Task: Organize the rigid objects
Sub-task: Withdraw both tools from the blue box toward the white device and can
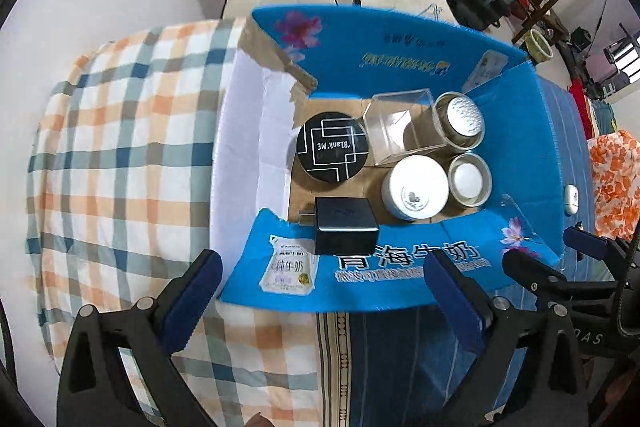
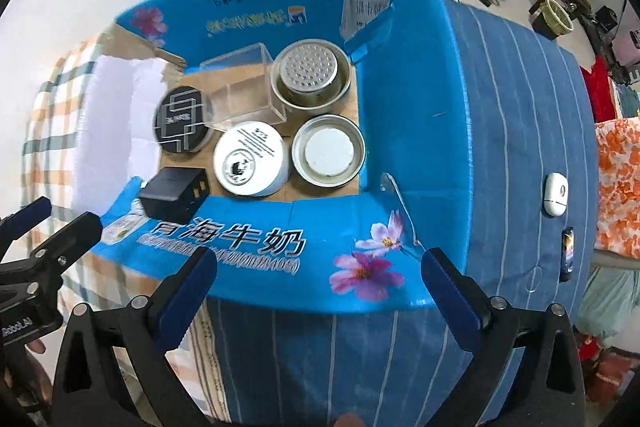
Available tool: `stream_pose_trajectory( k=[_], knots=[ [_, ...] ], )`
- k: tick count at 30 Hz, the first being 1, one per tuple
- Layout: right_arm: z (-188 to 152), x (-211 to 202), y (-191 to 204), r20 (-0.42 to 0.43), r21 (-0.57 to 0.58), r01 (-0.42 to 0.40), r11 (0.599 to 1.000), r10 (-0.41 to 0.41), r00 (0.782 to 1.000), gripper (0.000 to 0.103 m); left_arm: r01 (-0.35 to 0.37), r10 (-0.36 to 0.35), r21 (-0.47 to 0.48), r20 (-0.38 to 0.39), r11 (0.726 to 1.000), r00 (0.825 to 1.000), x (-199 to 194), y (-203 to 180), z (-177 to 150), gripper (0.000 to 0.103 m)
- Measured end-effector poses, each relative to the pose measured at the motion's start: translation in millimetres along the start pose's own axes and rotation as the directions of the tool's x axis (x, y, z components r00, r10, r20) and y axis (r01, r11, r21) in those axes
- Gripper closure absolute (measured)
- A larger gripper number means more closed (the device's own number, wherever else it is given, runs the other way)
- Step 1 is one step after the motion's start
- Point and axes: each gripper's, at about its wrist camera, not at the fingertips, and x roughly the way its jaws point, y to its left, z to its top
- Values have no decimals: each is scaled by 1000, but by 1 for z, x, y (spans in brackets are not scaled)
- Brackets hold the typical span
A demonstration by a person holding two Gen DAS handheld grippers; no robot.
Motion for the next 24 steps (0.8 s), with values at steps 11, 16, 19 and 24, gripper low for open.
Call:
stream_pose_trajectory(
  k=[11,16,19,24],
  knots=[
    [-35,-71,-10,93,-9,-16,1000,17,995,0,-16,15,8,105,1000,994,-60,-25,-30,0],
    [-53,-119,-14,174,-37,1,999,5,985,0,-26,23,13,156,1000,987,-92,-34,-41,0],
    [-62,-140,-19,193,-34,-20,999,27,981,0,-24,23,7,175,1000,984,-108,-38,-47,0],
    [-73,-166,-26,208,-42,-50,998,57,977,0,-19,18,7,205,1000,979,-131,-45,-54,0]
  ],
)
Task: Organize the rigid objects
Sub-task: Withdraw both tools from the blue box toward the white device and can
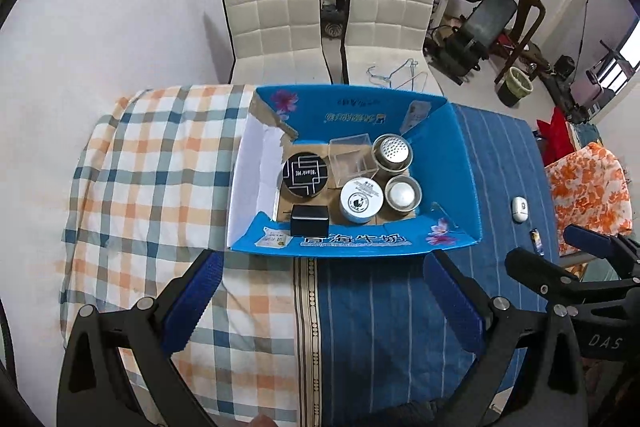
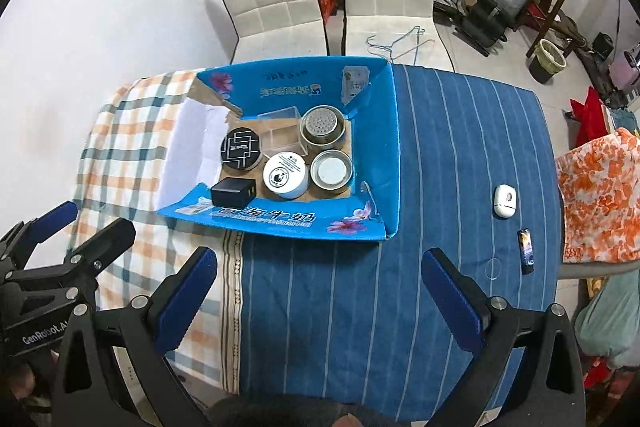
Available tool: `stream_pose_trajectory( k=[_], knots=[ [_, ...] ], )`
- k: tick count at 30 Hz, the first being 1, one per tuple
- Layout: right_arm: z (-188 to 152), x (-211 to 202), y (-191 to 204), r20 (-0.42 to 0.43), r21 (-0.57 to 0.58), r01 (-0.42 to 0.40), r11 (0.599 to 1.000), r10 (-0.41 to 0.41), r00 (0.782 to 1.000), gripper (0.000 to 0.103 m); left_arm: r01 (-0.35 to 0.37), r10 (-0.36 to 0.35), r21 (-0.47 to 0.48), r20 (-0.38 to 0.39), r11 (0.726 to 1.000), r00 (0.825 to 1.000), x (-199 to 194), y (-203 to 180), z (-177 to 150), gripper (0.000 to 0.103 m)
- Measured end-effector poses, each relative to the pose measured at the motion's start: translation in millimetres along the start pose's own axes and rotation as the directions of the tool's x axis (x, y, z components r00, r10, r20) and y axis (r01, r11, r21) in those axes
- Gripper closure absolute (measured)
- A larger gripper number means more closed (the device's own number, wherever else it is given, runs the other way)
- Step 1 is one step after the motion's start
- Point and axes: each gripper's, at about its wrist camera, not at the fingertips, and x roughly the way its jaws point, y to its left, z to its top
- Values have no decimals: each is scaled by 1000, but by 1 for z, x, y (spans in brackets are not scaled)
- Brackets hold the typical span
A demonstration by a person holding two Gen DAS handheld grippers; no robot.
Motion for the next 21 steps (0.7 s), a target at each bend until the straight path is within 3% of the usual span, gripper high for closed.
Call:
stream_pose_trajectory(
  k=[6,11,16,21],
  knots=[
    [-2,-17,-8,27,1,-32,999,32,999,0,-15,15,4,21,1000,1000,-9,-12,5,0],
    [0,-11,-40,23,53,-34,998,33,999,0,-10,9,28,17,1000,1000,5,-39,10,0],
    [-1,18,-122,-22,119,55,991,-52,998,0,7,-5,113,-18,994,1000,38,-101,15,0],
    [-9,72,-245,-126,208,222,953,-199,972,0,49,-35,223,-65,974,997,99,-203,16,0]
  ],
)
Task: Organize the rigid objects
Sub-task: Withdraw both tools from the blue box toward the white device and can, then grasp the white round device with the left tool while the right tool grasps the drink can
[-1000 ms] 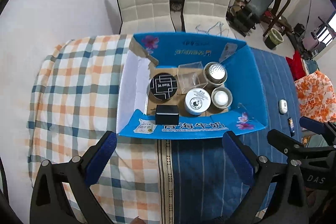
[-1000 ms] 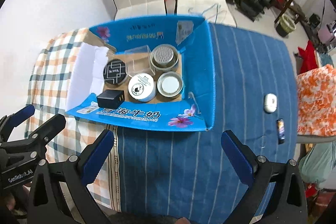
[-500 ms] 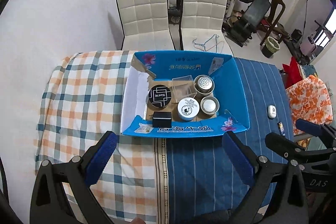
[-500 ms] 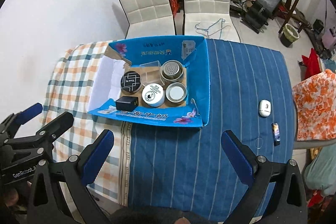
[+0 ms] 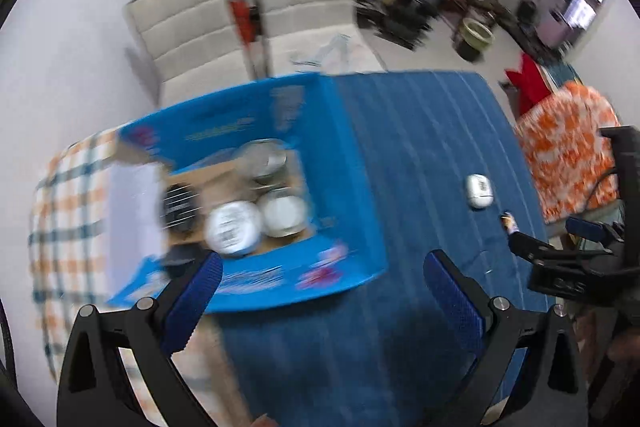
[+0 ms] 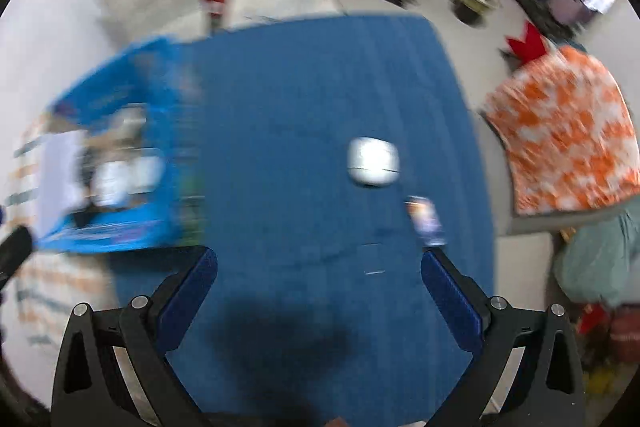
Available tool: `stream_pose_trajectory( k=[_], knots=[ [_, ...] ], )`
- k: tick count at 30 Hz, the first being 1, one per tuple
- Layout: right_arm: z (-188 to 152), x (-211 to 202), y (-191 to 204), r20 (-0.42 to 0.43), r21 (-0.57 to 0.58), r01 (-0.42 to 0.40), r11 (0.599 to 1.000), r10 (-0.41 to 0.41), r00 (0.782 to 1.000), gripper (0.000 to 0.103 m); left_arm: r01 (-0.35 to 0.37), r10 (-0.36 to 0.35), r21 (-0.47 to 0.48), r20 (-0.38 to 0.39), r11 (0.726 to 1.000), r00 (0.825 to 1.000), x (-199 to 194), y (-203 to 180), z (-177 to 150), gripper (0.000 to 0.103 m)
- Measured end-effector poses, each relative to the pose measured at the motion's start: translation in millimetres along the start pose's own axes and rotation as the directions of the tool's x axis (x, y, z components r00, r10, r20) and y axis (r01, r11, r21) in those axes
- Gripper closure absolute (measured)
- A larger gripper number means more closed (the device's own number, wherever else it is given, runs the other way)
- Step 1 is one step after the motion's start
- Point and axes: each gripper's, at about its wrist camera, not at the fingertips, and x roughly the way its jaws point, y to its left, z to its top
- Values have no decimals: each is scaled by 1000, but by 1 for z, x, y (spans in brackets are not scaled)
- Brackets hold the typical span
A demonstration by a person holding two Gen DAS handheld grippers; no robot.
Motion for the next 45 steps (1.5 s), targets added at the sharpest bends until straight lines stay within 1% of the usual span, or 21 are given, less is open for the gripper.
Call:
stream_pose_trajectory(
  k=[2,5,7,8,9,10,12,14,15,16,17,18,20,23,29,30,34,36,40,44,45],
  knots=[
    [10,37,-41,-37,21,63,998,-62,997,0,15,-14,30,-34,999,999,27,-31,9,0],
    [23,90,-90,-108,61,101,993,-94,990,0,18,-11,70,-101,997,995,71,-77,19,0],
    [29,121,-116,-158,86,92,992,-77,984,1,25,-14,81,-137,996,990,97,-103,26,0],
    [29,130,-122,-182,85,43,995,-27,983,3,27,-15,82,-148,996,989,106,-112,28,0],
    [29,140,-127,-189,93,40,995,-21,982,6,29,-15,82,-162,996,987,115,-120,31,0],
    [28,147,-131,-192,97,32,995,-13,981,11,37,-21,84,-189,996,982,127,-131,34,0],
    [21,170,-134,-236,120,-15,993,43,971,31,57,-41,66,-232,996,972,142,-140,37,0],
    [13,172,-134,-171,121,-9,993,29,985,37,60,-45,48,-264,997,964,157,-149,40,0],
    [10,173,-136,-160,120,-10,993,29,987,49,61,-48,42,-270,997,962,159,-152,42,0],
    [6,174,-140,-148,142,-7,990,28,989,72,60,-48,37,-275,998,960,163,-156,44,0],
    [4,175,-145,-148,155,6,988,18,989,76,68,-57,30,-276,997,960,165,-160,46,0],
    [1,177,-151,-155,169,5,986,22,988,76,80,-71,19,-281,997,957,168,-163,48,0],
    [-3,184,-169,-164,233,-45,971,85,983,76,110,-107,-6,-288,994,952,173,-172,56,1],
    [-5,191,-184,-171,257,-59,965,105,980,76,148,-145,-10,-295,989,944,181,-186,65,1],
    [0,200,-224,-170,342,-142,929,209,963,76,277,-280,-58,-339,959,898,198,-205,73,1],
    [-1,197,-225,-167,350,-153,924,222,961,76,287,-290,-61,-339,956,895,197,-206,75,1],
    [-6,190,-223,-157,363,-172,916,242,958,76,287,-286,-45,-314,957,905,182,-195,75,1],
    [-8,189,-226,-155,369,-175,913,246,957,76,257,-261,-52,-304,965,916,179,-182,73,1],
    [-8,184,-219,-157,363,-172,916,242,958,76,212,-228,-86,-315,974,921,191,-169,72,1],
    [-6,185,-213,-161,351,-165,922,233,959,76,194,-195,-40,-346,980,917,208,-186,72,25],
    [-6,185,-213,-162,348,-162,923,229,960,76,195,-189,-21,-355,981,915,213,-193,72,27]
  ],
)
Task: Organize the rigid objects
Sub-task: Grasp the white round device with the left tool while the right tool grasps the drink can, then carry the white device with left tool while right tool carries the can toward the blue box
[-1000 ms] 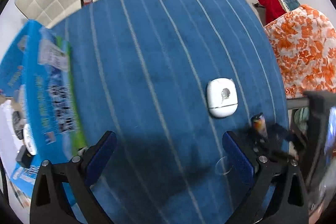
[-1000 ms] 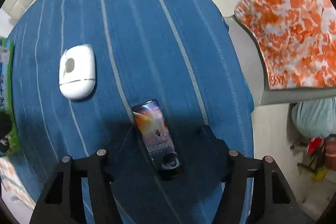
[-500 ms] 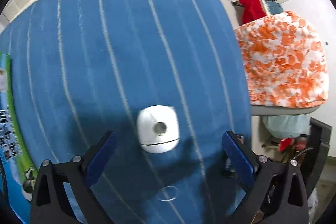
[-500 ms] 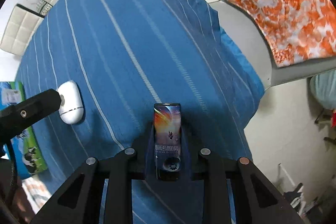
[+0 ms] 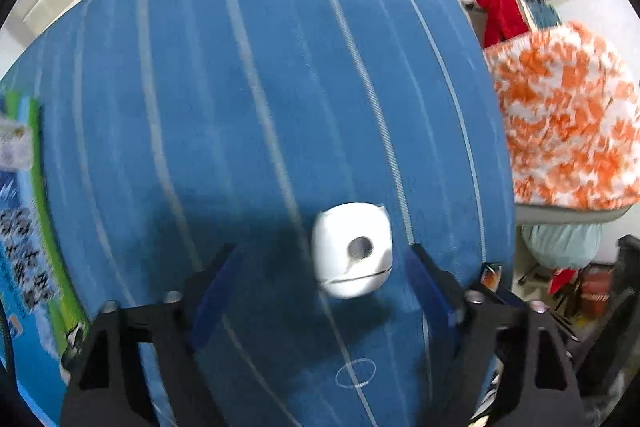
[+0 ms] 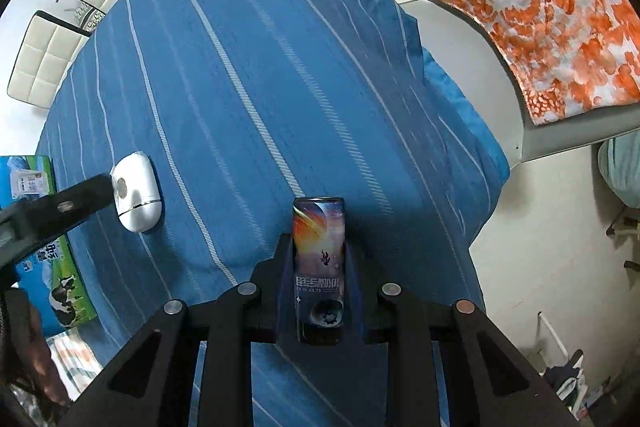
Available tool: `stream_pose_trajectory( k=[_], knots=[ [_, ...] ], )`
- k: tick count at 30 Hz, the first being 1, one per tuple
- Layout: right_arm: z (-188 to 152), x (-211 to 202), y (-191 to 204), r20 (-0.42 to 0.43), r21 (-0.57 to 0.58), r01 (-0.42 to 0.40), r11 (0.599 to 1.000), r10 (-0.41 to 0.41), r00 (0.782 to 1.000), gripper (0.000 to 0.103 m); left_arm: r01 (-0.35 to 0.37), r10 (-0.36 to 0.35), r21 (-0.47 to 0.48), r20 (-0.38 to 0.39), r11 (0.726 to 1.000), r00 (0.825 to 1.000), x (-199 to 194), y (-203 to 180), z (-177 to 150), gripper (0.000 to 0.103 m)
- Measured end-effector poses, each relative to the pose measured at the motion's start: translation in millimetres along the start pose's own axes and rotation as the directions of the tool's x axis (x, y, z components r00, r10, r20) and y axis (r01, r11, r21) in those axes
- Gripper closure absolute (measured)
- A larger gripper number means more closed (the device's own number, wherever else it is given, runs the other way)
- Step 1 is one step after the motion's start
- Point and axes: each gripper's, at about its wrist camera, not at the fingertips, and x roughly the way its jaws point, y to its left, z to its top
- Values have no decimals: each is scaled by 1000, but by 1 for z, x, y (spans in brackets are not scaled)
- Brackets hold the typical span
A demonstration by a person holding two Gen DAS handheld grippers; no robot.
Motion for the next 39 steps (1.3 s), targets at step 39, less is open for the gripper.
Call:
stream_pose_trajectory(
  k=[39],
  knots=[
    [-92,-144,183,268,-268,26,963,48,962,76,-118,96,34,384,992,918,-183,103,-113,60]
  ],
)
